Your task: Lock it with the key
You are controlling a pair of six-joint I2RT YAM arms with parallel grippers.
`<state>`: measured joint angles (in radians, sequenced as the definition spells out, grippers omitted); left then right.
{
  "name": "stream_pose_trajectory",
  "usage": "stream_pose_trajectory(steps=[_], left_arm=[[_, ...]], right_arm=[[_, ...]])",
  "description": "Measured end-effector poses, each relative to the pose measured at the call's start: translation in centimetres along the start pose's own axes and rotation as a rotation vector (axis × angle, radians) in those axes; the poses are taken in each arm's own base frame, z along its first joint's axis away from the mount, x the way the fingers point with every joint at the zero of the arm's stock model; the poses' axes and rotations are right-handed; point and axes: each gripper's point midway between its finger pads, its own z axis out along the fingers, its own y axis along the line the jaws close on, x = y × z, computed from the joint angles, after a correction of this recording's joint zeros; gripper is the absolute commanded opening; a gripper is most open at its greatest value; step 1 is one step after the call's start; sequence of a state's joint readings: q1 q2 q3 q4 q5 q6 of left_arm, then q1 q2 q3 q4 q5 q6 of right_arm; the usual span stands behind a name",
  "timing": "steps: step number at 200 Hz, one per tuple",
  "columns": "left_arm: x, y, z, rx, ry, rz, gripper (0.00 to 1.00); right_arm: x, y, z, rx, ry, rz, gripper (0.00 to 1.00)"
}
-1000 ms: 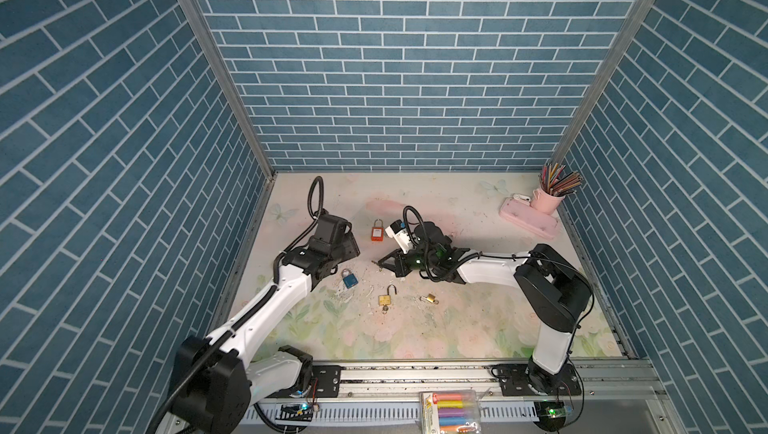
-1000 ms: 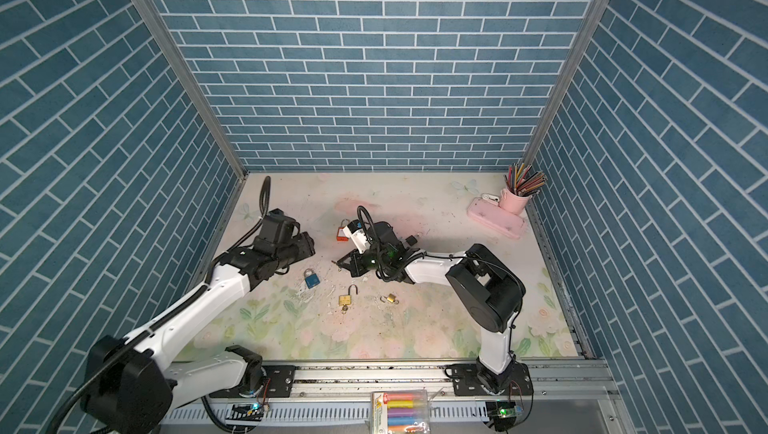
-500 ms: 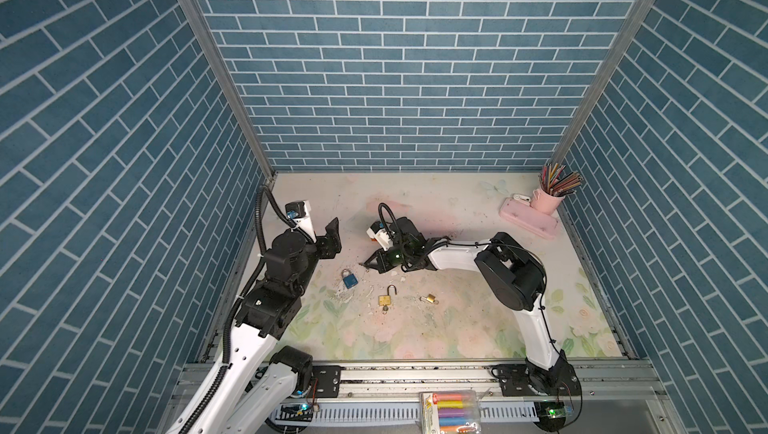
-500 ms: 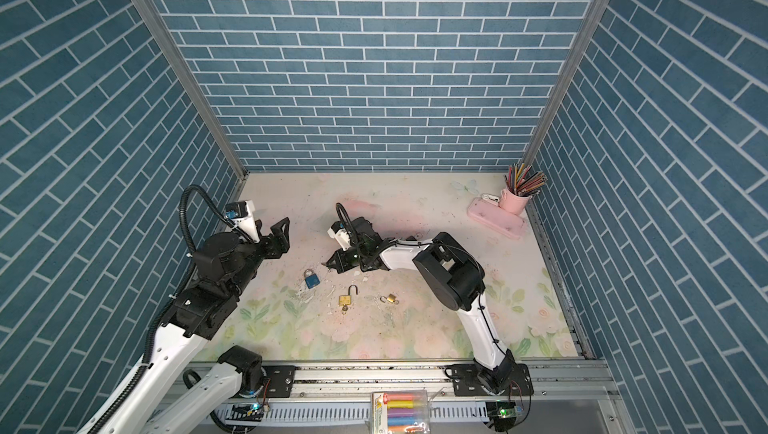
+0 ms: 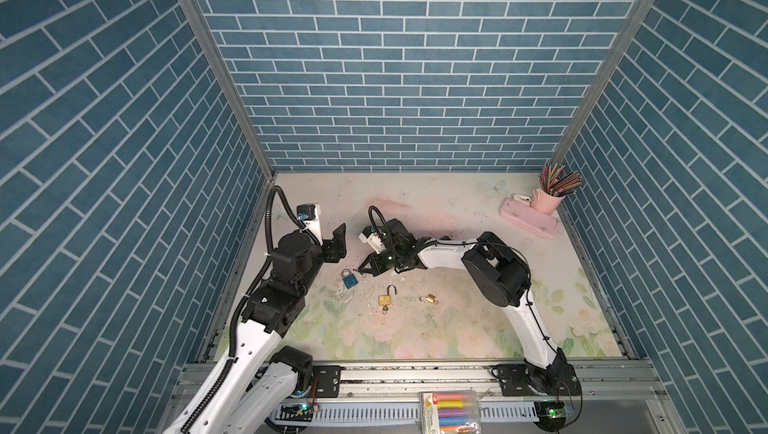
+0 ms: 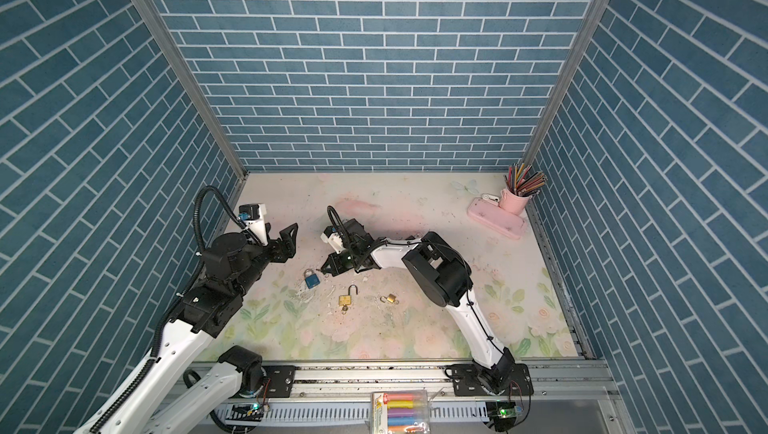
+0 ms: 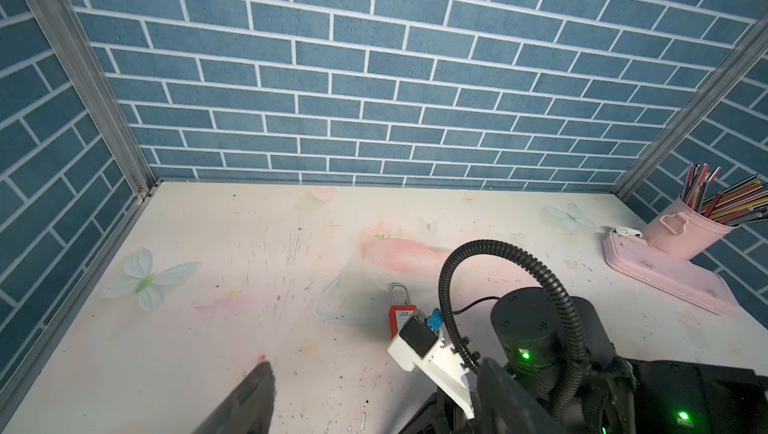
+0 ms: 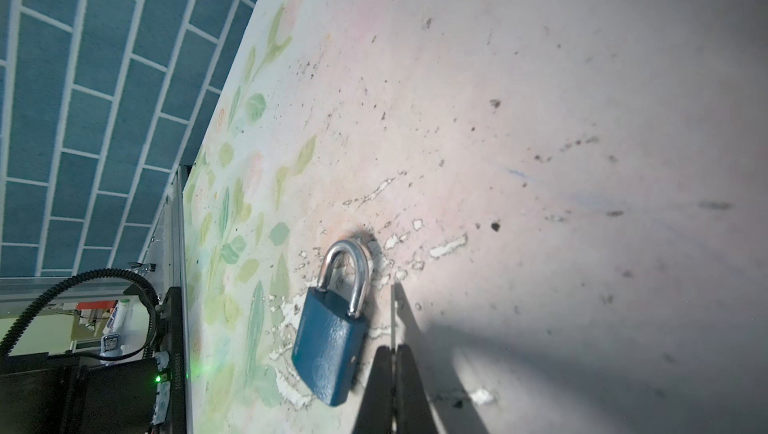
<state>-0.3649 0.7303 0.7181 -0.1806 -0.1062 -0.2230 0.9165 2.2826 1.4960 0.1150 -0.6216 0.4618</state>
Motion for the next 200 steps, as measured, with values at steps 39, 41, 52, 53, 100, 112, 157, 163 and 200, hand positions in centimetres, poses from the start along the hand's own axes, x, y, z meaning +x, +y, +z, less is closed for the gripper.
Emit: stream_pose_trajectory(steps=[39,41,52,53,100,112,157,163,200], left_arm=[[0.1,0.0,0.0,-0.001,0.001,0.005,0.77],[0.1,0.0,0.0,0.0,0.001,0.005,0.77],[0.2,0.0,0.1,-0.001,0.002,0.007,0.77],[0.2,0.0,0.1,-0.001,0.002,0.007,0.77],[0.2,0.1,0.1,-0.004,0.001,0.009,0.79],[0.2,0.1,0.0,-0.006,0.0,0.009,0.79],[-0.1,0.7,-0.2,-0.04,-0.014,0.002,0.87],[-0.2,0.8,-0.3,-0.045,-0.016,-0.001,0.87],[-0.3,2.2,-0.7,-0.119,-0.032,-0.075,0.87]], right_arm=[[-0.1,0.1,0.4,-0.01,0.01,-0.002,0.04],[-0.1,0.1,0.4,-0.01,0.01,-0.002,0.05],[-0.1,0.1,0.5,-0.013,0.012,-0.005,0.08],[-0.2,0.1,0.5,-0.013,0.012,-0.006,0.09],[0.1,0.4,0.7,-0.017,0.025,-0.02,0.25],[0.0,0.4,0.7,-0.017,0.023,-0.019,0.28],[-0.7,0.3,0.1,0.024,0.002,-0.024,0.42],[-0.9,0.3,-0.1,0.037,-0.003,-0.024,0.45],[-3.1,1.3,-3.5,0.133,-0.079,-0.059,0.54]])
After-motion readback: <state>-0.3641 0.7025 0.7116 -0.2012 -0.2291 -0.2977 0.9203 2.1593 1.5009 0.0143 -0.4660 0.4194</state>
